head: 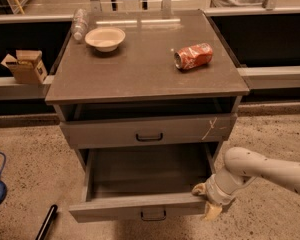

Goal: Open middle drawer

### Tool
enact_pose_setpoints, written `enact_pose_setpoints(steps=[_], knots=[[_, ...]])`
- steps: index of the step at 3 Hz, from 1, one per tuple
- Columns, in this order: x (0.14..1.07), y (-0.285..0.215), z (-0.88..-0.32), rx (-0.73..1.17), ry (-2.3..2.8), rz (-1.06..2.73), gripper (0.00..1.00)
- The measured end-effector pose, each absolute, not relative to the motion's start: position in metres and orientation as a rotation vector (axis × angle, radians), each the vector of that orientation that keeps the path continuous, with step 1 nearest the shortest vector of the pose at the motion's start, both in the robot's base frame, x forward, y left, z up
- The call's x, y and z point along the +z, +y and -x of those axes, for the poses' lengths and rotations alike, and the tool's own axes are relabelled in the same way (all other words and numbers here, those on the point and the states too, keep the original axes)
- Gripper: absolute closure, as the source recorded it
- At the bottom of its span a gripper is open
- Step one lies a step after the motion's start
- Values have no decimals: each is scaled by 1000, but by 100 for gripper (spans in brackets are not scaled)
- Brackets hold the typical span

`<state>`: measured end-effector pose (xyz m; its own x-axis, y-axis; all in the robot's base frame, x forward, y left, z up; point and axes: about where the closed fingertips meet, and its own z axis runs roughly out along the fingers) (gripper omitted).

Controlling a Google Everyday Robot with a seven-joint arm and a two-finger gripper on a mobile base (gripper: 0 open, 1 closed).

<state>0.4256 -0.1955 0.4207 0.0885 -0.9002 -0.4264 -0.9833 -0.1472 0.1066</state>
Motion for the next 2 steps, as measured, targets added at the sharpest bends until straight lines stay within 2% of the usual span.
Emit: enact_pose_setpoints(steps=[1, 2], knots=[[411, -200, -406, 689, 1889, 2174, 48], [411, -200, -410, 692, 1889, 2174, 47]])
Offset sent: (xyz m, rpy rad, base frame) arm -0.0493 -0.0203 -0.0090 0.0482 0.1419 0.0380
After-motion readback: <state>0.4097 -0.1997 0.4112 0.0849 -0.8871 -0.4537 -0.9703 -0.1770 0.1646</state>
